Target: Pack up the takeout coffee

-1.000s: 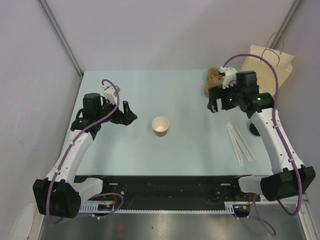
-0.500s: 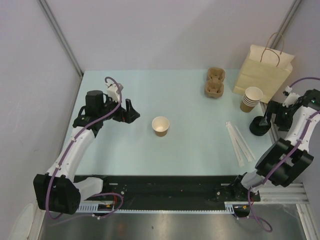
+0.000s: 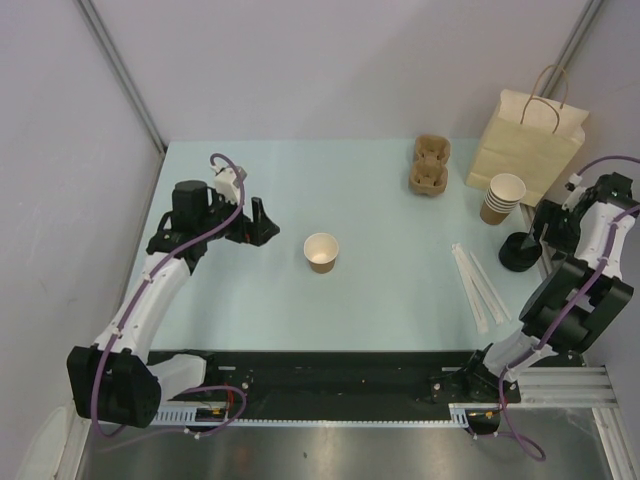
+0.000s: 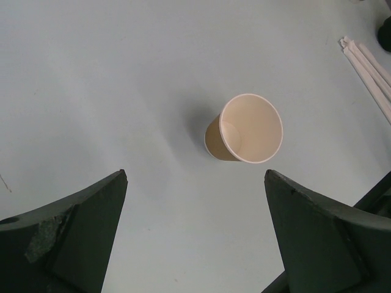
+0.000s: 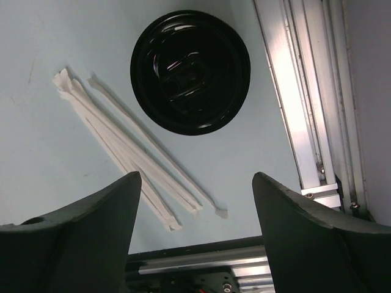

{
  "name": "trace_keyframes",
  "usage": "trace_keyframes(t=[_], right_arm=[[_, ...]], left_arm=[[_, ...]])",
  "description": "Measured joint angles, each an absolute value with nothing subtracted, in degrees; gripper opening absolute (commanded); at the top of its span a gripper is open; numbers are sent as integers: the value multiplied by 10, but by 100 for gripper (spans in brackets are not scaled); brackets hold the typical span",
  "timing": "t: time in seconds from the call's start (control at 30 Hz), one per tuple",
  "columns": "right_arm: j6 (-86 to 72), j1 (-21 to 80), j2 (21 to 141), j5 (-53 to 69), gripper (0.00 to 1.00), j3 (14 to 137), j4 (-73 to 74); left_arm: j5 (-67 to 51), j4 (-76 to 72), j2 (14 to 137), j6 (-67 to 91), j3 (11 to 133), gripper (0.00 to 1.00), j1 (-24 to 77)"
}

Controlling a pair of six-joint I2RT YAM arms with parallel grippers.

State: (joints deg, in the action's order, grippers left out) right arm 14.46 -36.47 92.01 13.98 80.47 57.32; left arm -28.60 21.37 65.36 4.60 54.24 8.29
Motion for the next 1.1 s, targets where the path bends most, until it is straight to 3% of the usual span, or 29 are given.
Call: trace_keyframes(t=[0.27,0.6,1.1], right_arm=[[127,-336,963,101,69,861,574],[202,-211,993,41,63,882,597],[249,-208,1056,-1,51,900,611]], left_arm=[[-287,202,661,56,542,100,83],[-295,181,675,62,542,100,84],[-303,176,675,61,542,100,84]])
